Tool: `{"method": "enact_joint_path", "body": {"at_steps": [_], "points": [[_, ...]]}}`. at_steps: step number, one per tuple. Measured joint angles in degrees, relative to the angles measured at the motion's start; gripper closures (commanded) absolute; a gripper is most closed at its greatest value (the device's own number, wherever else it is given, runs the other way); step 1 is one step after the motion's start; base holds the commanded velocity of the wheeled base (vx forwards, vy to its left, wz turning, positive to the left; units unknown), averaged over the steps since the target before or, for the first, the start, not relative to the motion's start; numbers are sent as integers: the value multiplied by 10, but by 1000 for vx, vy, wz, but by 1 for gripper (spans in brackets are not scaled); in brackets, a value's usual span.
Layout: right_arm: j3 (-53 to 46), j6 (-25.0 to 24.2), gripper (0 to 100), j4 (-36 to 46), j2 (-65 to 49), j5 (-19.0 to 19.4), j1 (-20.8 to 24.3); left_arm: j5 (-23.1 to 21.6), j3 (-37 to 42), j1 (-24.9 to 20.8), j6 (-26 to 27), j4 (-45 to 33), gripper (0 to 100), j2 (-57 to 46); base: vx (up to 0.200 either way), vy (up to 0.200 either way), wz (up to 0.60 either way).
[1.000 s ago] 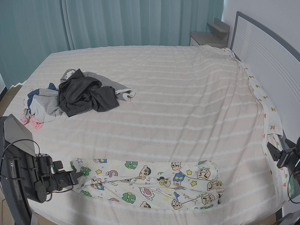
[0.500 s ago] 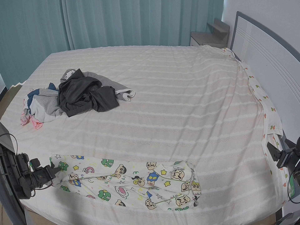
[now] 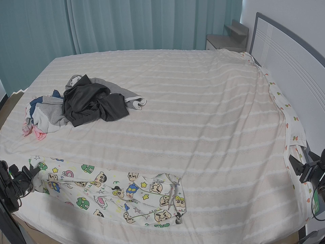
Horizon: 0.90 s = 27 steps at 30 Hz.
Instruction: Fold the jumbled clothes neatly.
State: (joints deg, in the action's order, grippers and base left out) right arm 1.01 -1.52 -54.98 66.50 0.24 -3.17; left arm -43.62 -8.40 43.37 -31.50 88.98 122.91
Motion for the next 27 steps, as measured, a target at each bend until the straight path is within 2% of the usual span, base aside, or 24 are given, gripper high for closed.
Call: {"method": "enact_joint_path", "body": {"at_steps": [3, 8, 15, 19, 22, 27], "points": [[0, 0, 0, 0, 0, 0, 0, -3, -10, 28, -5, 0, 100, -3, 0, 0, 0], [0, 0, 0, 0, -3, 0, 0, -5, -34, 65, -55, 0, 100, -4, 0, 0, 0], [0, 0, 0, 0, -6, 0, 0, -2, -39, 72, -61, 0, 100, -16, 0, 0, 0], [0, -1, 0, 0, -6, 1, 0, 0, -22, 46, -60, 0, 100, -48, 0, 0, 0], [0, -1, 0, 0, -6, 3, 0, 10, -6, 10, -60, 0, 100, -79, 0, 0, 0], [0, -2, 0, 0, -6, 7, 0, 68, 17, -108, -59, 0, 100, -134, 0, 0, 0]]}}
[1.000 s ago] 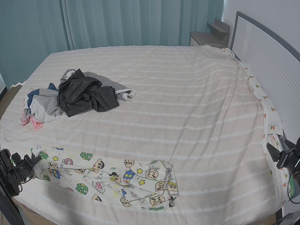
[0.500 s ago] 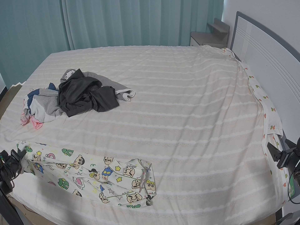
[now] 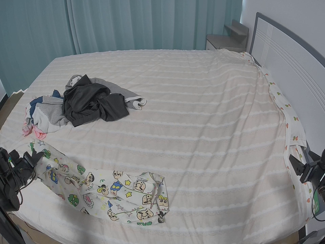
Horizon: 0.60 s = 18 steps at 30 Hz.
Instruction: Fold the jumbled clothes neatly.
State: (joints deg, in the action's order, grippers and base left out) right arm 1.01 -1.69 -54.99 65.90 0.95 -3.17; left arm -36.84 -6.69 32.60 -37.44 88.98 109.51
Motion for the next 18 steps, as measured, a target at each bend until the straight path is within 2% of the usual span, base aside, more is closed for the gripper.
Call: {"method": "enact_joint_path", "body": {"at_steps": [3, 5, 7, 9, 18], "points": [[0, 0, 0, 0, 0, 1, 0, 49, 7, -78, 2, 0, 100, -22, 0, 0, 0], [0, -1, 0, 0, 0, 2, 0, 98, 9, -149, 3, -3, 100, -36, 0, 0, 0], [0, -1, 0, 0, 0, 3, 0, 125, 9, -188, 4, -7, 100, -42, 0, 0, 0], [0, -1, 0, 0, 1, 3, -1, 167, 4, -247, 4, -17, 100, -48, 0, 0, 0], [0, -2, 0, 0, 2, 5, -1, 343, -59, -504, 10, -91, 100, -37, 0, 0, 0]]}}
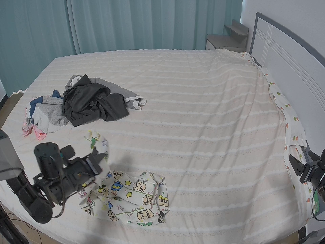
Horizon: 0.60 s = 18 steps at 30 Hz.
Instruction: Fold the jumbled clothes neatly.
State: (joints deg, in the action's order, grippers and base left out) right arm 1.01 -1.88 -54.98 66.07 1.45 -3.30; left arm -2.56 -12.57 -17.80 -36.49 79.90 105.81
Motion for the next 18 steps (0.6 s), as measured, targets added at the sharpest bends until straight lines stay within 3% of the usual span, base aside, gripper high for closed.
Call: {"method": "enact_joint_path", "body": {"at_steps": [6, 9, 13, 18], "points": [[0, 0, 0, 2, 1, 0, 0, 79, -64, -150, 19, -33, 100, 46, 0, 0, 0], [0, 1, 0, 4, 2, 0, 0, 115, -96, -201, 25, -39, 100, 72, 0, 0, 0], [0, 2, 0, 6, 2, 0, 0, 158, -133, -236, 27, -38, 100, 112, 0, 0, 0], [0, 3, 0, 17, 2, 0, 0, 169, -156, -253, 16, -15, 100, 152, 0, 0, 0]]}}
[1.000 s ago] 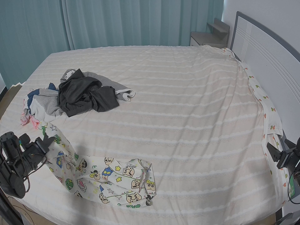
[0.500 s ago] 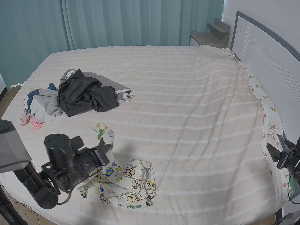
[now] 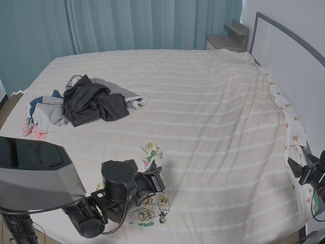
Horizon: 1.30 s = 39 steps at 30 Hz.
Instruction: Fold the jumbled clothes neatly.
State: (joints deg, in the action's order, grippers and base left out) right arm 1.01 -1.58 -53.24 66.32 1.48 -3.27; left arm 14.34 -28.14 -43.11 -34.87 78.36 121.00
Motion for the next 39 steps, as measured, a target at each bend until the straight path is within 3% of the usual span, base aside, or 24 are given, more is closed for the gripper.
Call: {"method": "enact_joint_path", "body": {"at_steps": [3, 4, 18, 22, 26, 32, 39], "points": [[0, 0, 0, 1, 0, 0, 0, 0, -3, -8, -12, 2, 100, 12, 0, 0, 0], [0, 0, 0, 1, 0, 0, 0, 0, -4, -12, -15, 1, 0, 14, 0, 0, 0], [0, 0, 0, 2, 1, 0, 0, 13, -4, -11, -17, 36, 0, 22, 0, 0, 0], [0, -1, 0, 4, 1, 1, 0, 19, -3, 16, -15, 39, 0, 1, 0, 0, 0], [0, -4, 0, 7, 0, 11, 13, 23, 9, 76, -15, 22, 0, -48, 0, 0, 0], [1, -48, 0, 11, 7, 24, 105, 23, 68, 149, -50, -31, 0, -136, 0, 0, 0], [28, -233, 0, 12, 62, 51, 241, -3, 163, 178, -148, -91, 0, -238, 0, 0, 0]]}}
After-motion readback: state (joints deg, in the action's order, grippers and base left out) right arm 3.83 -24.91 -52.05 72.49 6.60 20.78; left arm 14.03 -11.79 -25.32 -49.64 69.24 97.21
